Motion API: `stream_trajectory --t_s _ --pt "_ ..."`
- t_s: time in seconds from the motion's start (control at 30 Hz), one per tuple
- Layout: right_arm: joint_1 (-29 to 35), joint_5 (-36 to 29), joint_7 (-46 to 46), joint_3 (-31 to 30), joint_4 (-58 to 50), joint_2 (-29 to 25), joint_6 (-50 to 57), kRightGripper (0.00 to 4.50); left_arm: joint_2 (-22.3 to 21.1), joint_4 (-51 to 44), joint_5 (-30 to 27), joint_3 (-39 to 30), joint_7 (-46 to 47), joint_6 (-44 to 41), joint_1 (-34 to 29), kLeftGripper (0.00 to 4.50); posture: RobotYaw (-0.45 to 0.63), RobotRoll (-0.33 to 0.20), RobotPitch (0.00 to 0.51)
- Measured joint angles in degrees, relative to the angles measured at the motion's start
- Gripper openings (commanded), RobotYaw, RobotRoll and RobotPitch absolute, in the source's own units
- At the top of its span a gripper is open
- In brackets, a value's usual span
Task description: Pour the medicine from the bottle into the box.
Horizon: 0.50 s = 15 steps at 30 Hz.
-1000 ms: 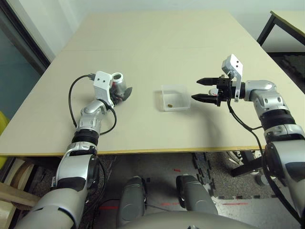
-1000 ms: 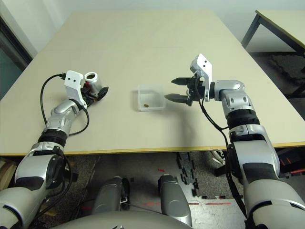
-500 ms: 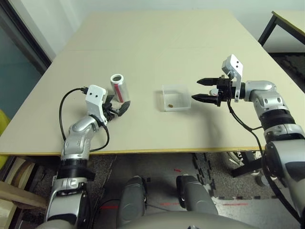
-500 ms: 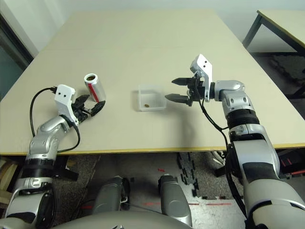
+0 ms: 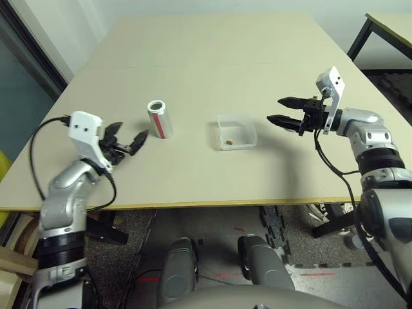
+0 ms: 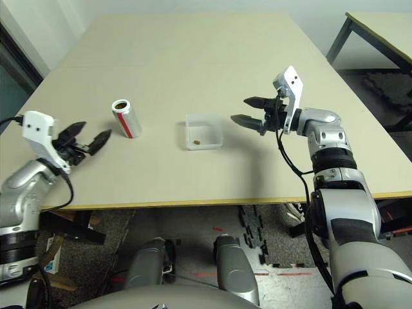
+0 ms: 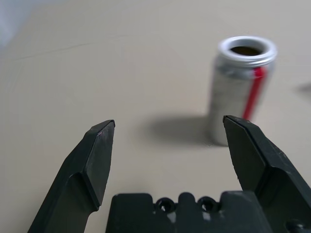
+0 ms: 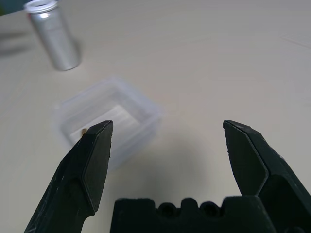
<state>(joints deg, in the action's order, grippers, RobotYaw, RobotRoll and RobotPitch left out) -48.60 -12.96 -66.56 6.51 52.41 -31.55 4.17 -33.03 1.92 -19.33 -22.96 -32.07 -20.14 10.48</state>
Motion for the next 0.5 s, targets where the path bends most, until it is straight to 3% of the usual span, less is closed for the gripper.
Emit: stream_trajectory --t_s 0.5 --pt "0.16 -1.58 17.14 8.39 3.05 -1.55 -2.45 4.5 -3.68 25.85 3.83 0.85 2.39 11.04 16.64 4.47 -0.12 0.0 0.099"
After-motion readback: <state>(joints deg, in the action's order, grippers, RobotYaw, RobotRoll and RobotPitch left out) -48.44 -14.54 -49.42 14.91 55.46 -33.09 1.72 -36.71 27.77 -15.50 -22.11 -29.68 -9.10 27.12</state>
